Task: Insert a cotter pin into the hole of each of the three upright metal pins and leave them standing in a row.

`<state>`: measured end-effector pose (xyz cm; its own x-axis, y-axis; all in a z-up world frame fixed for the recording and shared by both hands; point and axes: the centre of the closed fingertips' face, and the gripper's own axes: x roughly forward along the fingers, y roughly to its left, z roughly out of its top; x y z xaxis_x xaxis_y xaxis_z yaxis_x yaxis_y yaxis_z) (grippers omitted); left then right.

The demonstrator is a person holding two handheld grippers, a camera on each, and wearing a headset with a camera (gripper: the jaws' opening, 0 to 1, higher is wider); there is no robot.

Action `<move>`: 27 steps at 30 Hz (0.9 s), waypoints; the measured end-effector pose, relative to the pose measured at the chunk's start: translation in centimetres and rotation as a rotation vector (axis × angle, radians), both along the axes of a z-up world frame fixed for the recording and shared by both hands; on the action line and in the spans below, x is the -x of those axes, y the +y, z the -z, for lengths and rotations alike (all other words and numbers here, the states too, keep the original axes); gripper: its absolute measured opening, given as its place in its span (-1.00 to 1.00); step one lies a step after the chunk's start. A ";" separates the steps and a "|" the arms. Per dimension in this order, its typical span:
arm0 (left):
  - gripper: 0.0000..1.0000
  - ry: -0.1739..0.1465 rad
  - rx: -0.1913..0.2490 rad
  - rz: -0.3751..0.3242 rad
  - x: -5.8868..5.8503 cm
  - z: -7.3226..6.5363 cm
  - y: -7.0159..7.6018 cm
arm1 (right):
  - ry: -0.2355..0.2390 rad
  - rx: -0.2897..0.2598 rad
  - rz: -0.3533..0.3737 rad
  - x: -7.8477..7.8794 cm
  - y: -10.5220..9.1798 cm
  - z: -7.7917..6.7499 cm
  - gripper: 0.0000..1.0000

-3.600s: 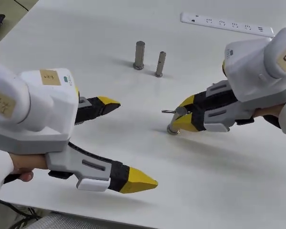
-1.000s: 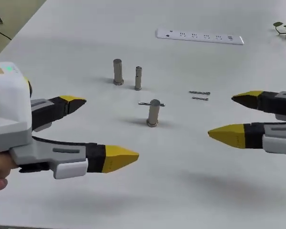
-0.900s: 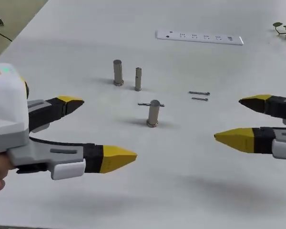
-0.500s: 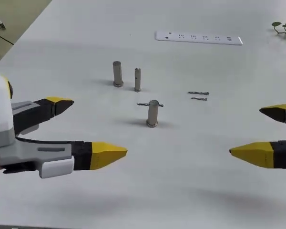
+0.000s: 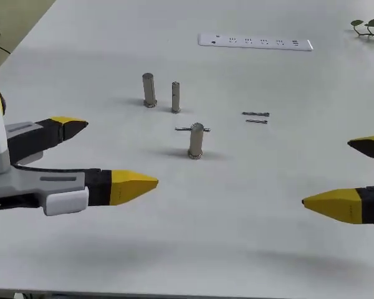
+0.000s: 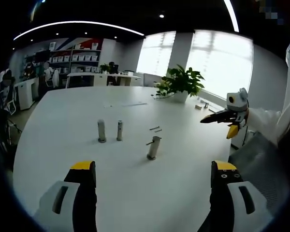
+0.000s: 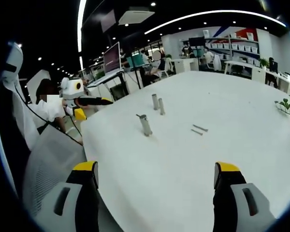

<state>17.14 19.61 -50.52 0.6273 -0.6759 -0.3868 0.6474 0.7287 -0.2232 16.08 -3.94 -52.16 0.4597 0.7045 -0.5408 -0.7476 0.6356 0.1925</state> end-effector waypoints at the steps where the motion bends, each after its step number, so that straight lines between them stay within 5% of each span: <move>1: 0.97 -0.004 0.002 -0.003 -0.3 -0.1 0.0 | 0.002 0.001 0.002 0.0 0.0 0.0 0.96; 10: 0.88 -0.042 0.008 -0.047 -4.0 -1.0 0.9 | 0.005 0.001 0.024 0.0 -0.5 0.1 0.95; 13: 0.69 -0.061 0.016 -0.048 -5.3 -1.3 0.9 | 0.007 0.002 0.031 0.0 -0.6 0.1 0.94; 16: 0.62 -0.082 -0.013 -0.062 -6.9 -1.3 1.0 | 0.008 0.005 0.033 0.1 -0.8 0.1 0.94; 20: 0.39 -0.069 0.016 -0.066 -8.4 -1.3 0.8 | 0.018 0.009 0.036 0.3 -0.9 0.4 0.94; 27: 0.18 -0.075 -0.021 -0.089 -11.2 -0.6 0.6 | 0.034 0.021 0.053 0.5 -1.5 0.8 0.93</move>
<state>28.34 20.23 -49.94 0.7120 -0.6086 -0.3501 0.5945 0.7879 -0.1607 15.60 -5.39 -52.97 0.4774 0.6677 -0.5712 -0.7058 0.6786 0.2034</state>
